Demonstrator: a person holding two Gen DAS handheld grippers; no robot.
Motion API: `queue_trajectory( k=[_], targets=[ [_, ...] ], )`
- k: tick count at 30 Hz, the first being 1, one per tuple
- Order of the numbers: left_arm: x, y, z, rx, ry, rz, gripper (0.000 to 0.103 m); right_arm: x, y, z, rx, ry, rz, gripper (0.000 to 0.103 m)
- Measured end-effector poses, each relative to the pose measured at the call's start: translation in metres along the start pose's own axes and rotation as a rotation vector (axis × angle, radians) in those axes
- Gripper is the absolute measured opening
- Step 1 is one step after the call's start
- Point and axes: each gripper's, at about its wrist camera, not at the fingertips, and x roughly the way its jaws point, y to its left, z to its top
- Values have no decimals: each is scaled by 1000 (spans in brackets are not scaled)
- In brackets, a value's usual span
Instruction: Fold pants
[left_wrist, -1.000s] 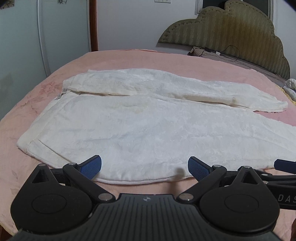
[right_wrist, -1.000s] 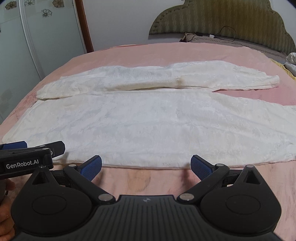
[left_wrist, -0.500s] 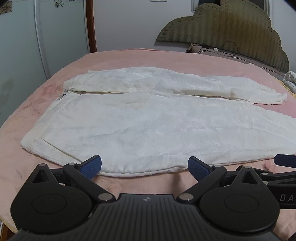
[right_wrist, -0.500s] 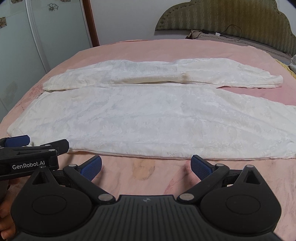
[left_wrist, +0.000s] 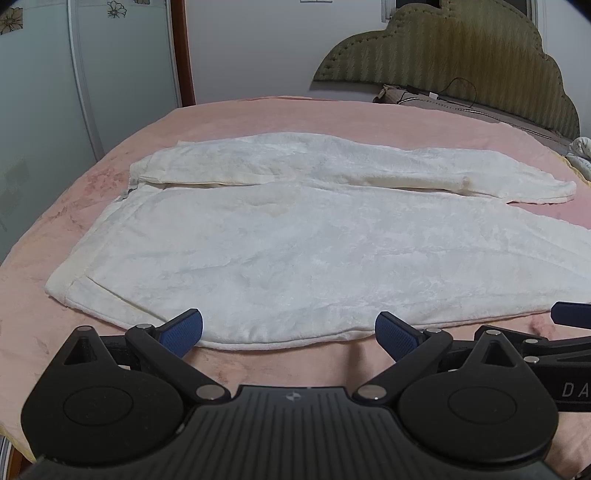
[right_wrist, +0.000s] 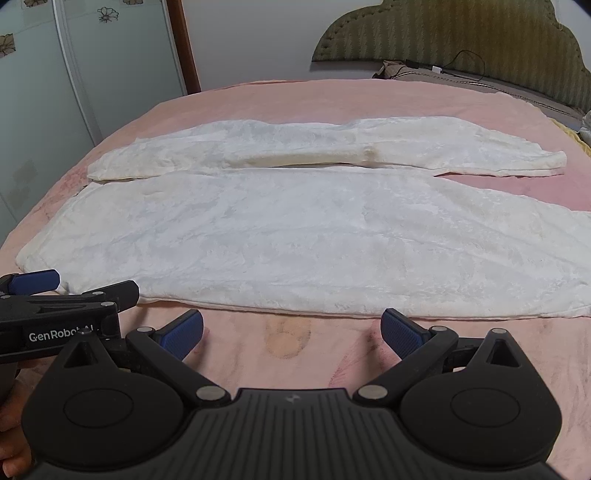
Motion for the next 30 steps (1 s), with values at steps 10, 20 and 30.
queue_trajectory(
  k=[10, 20, 30],
  targets=[
    [0, 1, 0, 1, -1, 3, 101, -1, 0, 0, -2, -2, 7, 103],
    [-1, 1, 0, 4, -1, 6, 102, -1, 2, 0, -4, -2, 13, 103],
    [-1, 2, 0, 1, -10, 4, 101, -1, 3, 0, -10, -2, 23, 103]
  ],
)
